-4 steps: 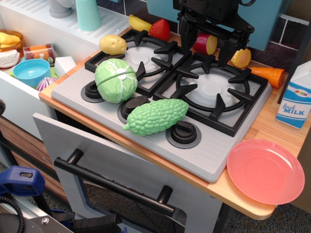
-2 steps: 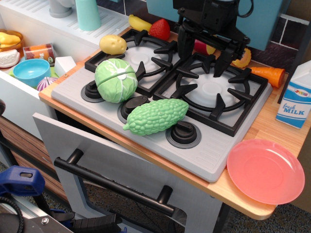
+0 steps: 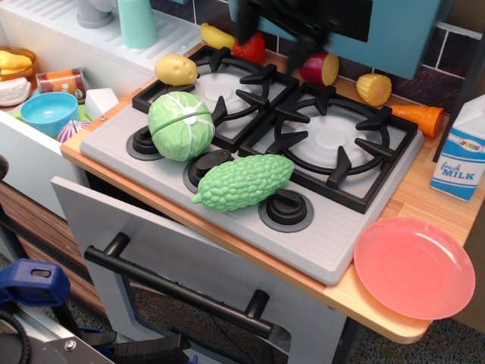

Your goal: Put potato on plate

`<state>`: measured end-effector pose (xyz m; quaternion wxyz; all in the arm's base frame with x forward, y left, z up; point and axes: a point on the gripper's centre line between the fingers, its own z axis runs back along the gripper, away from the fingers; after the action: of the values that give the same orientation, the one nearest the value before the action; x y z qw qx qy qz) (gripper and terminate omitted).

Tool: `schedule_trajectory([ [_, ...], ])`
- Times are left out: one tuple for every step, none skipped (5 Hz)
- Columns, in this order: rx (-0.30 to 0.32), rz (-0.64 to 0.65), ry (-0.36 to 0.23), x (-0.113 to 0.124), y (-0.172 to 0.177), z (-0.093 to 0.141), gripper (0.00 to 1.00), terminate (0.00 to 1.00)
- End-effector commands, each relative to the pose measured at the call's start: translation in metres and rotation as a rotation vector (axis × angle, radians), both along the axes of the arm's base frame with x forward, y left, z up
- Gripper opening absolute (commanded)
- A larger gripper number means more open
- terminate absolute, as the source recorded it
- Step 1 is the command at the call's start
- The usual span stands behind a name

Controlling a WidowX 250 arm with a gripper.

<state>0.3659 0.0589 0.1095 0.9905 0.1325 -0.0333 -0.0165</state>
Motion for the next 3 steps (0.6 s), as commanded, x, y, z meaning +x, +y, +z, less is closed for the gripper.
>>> schedule_trajectory([
  [0.052, 0.016, -0.06, -0.002, 0.051, 0.021, 1.0, 0.0],
  [0.061, 0.021, -0.085, -0.002, 0.074, 0.017, 1.0, 0.0],
  [0.055, 0.009, -0.092, 0.02, 0.09, 0.019, 1.0, 0.0],
])
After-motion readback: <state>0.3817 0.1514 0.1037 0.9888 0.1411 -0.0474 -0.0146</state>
